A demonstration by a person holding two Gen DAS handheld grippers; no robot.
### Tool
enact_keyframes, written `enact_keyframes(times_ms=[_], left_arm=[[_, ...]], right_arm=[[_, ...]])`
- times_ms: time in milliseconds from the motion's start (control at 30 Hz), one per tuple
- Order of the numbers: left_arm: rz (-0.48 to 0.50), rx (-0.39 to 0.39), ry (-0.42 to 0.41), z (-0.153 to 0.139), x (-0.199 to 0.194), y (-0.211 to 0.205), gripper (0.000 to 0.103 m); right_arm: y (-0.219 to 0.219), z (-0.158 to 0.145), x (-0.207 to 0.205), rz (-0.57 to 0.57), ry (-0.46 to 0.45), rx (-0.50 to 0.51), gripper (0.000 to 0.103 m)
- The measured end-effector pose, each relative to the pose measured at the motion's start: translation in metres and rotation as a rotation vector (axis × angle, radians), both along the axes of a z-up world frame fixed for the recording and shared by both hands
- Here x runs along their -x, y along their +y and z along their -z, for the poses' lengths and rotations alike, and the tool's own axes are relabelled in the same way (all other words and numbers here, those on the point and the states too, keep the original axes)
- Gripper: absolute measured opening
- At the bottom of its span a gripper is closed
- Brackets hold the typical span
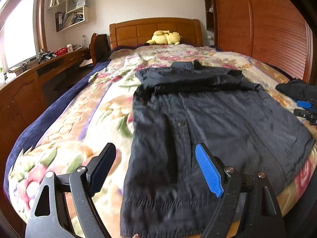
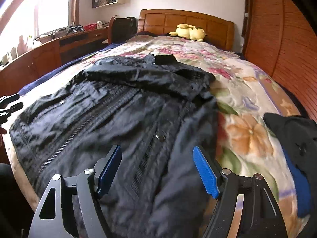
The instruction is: Fold large clothes
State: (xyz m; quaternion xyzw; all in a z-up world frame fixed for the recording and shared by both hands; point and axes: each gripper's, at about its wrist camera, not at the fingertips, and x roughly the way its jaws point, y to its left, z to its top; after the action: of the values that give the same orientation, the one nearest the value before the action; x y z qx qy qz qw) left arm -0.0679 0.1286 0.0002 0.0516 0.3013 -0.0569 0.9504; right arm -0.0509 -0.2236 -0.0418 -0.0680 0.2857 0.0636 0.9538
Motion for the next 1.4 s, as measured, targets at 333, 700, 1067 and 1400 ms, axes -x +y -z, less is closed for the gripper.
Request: enact_keyframes(times_ms=[333, 700, 1067, 1400], left_arm=[[-0.06, -0.016, 0.059, 0.01, 0.026, 0.029, 0.083], [-0.086, 0.01, 0.116, 0.008, 0.021, 0.046, 0.083], [-0.008, 0.057, 0.197, 0.033, 0.007, 0.038, 0.083], [0.024, 0.091, 0.196, 0.039, 0.002, 0.037, 0.077]], right_arm=[[-0.011, 0.011, 0.04, 0.012, 0.009, 0.003, 0.076], [-0.03, 0.021, 0.059, 0.04, 0.02, -0.002, 0.076], [-0.04, 0.031, 0.052, 0.049, 0.076, -0.012, 0.076], [-0.026, 0.037, 0.042, -0.018, 0.114, -0.027, 0.076]])
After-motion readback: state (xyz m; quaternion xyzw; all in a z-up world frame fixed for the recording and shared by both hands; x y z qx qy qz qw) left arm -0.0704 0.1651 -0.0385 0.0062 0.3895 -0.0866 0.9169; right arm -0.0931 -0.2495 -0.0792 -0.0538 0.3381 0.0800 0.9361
